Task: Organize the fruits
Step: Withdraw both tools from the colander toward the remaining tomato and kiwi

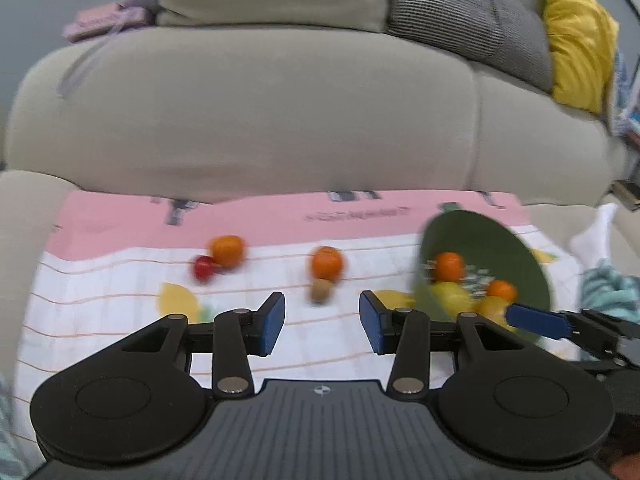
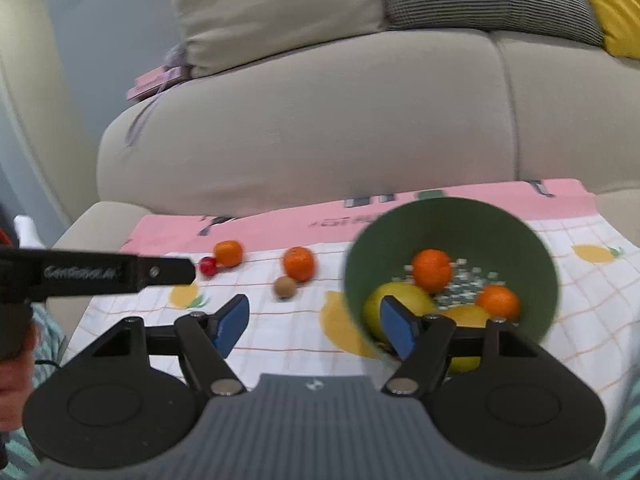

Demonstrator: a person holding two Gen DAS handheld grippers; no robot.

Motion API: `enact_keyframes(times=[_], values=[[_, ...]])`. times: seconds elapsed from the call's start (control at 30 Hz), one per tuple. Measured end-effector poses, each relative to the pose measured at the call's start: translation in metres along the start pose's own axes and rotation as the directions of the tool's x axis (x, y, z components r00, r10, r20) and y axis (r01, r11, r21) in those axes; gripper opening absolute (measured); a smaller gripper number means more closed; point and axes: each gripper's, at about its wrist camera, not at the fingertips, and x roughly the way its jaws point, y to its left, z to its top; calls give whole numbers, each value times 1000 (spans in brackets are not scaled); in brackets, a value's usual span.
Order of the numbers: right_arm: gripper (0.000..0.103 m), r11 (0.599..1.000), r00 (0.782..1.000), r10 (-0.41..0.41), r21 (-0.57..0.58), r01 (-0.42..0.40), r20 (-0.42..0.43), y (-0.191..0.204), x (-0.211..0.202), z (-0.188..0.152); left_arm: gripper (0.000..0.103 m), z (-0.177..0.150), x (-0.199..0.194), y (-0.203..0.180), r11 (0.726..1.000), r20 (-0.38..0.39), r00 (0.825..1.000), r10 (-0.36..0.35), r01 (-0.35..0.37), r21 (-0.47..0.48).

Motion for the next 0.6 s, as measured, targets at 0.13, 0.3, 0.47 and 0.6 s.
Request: enact_keyframes(times=[0.13, 0.3, 0.47, 0.6], values=[[69, 997, 1000, 20, -73, -20, -2, 24, 13, -7, 51, -6, 3, 20, 999, 20, 999, 43, -42, -21], [66, 989, 1000, 31, -145, -31, -5, 48, 32, -9, 51, -11, 12, 40, 997, 40, 997, 63, -61, -49], [56, 979, 1000, 15, -203, -18, -17, 65, 58, -9, 51, -16, 31, 53, 991, 42, 990, 134, -133, -19], [49, 972, 999, -23, -235, 14, -36, 72, 84, -12, 51, -16, 51, 58, 988, 40, 988, 152, -153, 16]])
